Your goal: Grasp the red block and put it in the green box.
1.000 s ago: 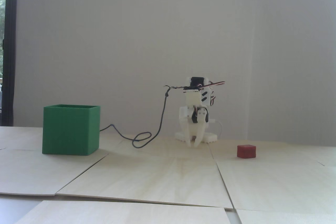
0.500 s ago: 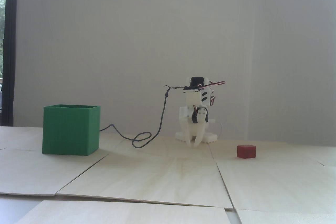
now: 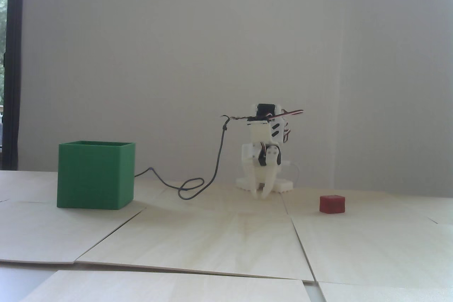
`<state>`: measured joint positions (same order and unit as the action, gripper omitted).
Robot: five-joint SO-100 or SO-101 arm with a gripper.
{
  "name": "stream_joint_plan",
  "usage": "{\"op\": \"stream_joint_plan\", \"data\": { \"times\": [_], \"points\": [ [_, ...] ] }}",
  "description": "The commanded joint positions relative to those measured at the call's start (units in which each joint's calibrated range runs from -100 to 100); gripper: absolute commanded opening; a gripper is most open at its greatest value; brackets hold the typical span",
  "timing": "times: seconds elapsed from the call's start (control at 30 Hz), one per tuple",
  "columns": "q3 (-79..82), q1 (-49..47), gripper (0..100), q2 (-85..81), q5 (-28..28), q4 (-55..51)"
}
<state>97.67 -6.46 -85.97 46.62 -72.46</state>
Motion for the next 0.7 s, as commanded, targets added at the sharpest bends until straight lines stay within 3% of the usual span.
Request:
{"op": "stream_joint_plan", "data": {
  "times": [0.0,0.67],
  "points": [
    [1.0,-0.2,2,0.1,-0.1,-0.9],
    [1.0,-0.5,2,0.0,0.0,-0.8]
  ]
}}
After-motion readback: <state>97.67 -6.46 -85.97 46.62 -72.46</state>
